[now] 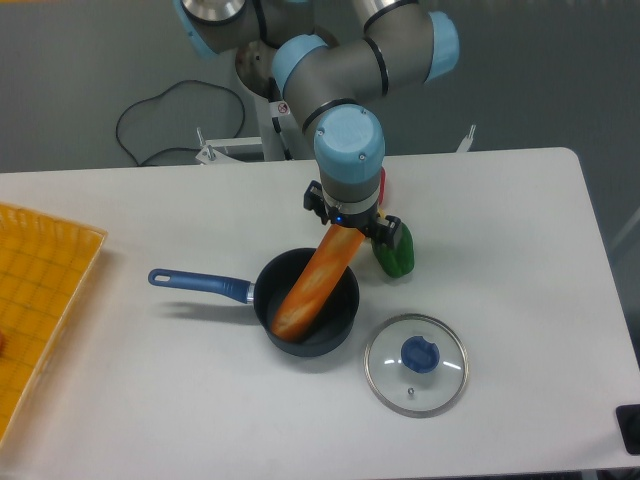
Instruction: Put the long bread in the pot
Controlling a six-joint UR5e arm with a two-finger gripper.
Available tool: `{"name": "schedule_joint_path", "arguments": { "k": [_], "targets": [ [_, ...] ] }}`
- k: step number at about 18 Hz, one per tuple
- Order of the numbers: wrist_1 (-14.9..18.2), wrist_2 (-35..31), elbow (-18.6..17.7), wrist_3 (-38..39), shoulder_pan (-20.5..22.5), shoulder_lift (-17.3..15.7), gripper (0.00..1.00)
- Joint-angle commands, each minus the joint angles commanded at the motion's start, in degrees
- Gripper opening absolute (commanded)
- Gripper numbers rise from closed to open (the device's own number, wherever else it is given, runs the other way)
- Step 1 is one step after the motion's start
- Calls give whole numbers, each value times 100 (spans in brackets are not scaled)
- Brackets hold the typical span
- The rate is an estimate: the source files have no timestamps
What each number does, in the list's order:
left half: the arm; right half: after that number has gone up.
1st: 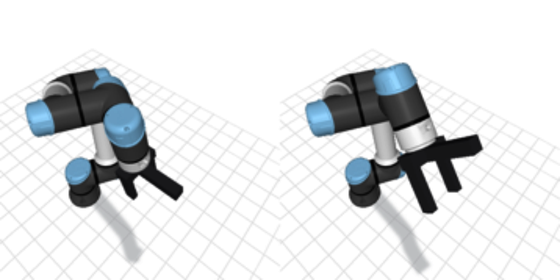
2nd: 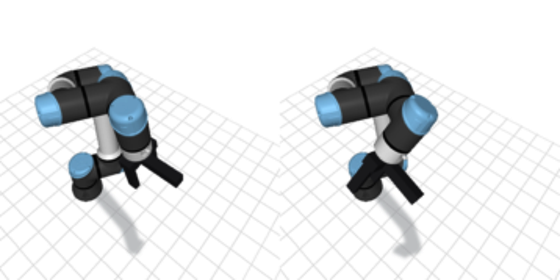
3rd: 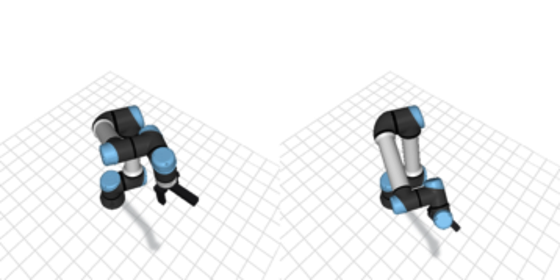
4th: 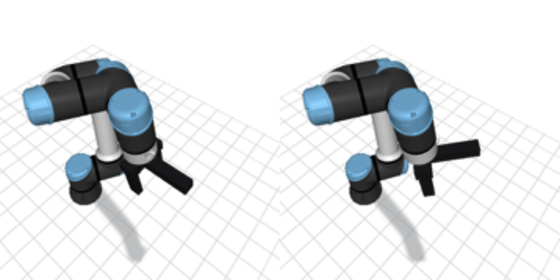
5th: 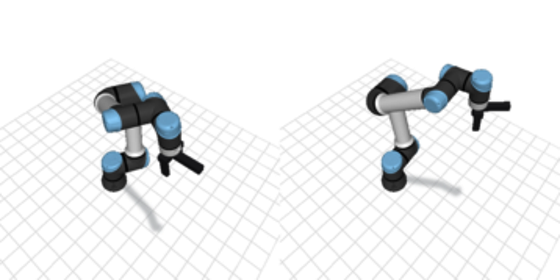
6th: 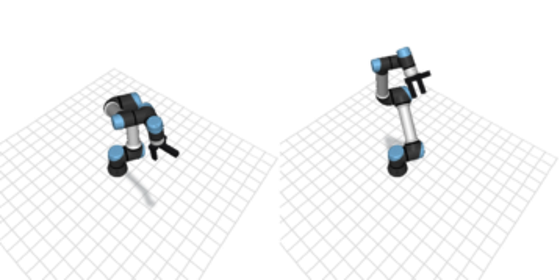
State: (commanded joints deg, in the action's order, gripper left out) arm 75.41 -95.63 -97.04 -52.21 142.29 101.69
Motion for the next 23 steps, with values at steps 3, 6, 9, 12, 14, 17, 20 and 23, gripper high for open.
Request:
{"name": "schedule_joint_path", "arguments": {
  "k": [3, 6, 9, 12, 14, 17, 20, 23],
  "targets": [
    [-26, 9, 79, -35, 140, 0, 100],
    [-35, 53, 491, -35, 307, 70, 100],
    [-35, 53, 878, -44, 457, 298, 100],
    [-35, 96, 1081, -158, 703, 465, 100],
    [-140, 158, 1160, -586, 817, 492, 100],
    [-149, 675, 1170, -2191, 1229, 492, 100],
    [-141, 747, 1169, -3085, 1283, 483, 100],
    [-105, 694, 1108, -3103, 1327, 492, 100]
  ]
}}
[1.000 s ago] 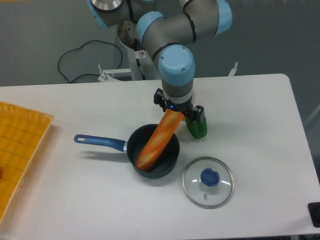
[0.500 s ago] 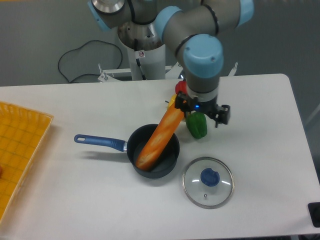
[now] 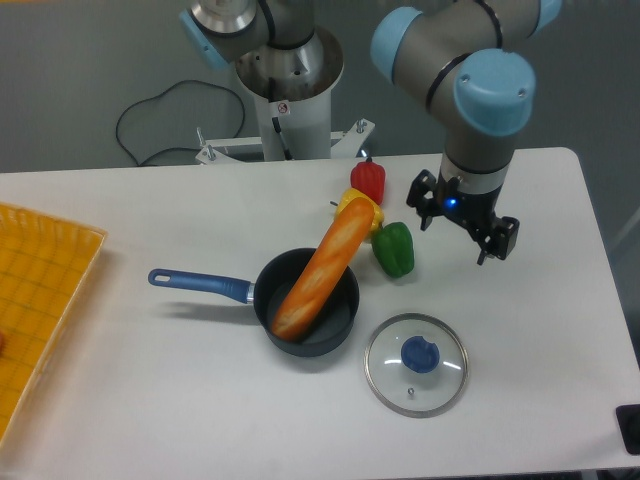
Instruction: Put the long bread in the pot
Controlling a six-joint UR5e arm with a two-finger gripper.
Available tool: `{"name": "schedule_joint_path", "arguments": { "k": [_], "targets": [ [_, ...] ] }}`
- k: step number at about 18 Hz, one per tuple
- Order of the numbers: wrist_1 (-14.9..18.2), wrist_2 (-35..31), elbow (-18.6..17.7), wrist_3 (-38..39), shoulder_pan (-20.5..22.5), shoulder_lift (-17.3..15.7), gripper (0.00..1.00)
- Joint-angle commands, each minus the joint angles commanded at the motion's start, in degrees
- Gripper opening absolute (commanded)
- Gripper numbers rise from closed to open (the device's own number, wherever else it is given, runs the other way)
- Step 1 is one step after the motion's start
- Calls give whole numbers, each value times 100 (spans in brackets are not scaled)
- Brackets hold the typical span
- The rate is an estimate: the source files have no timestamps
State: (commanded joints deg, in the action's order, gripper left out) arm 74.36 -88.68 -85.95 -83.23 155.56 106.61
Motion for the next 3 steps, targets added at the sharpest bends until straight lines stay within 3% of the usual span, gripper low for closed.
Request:
{"name": "schedule_joint_path", "arguments": {
  "k": [3],
  "targets": [
    [-26, -26, -27, 9, -9, 9, 100]
  ]
}}
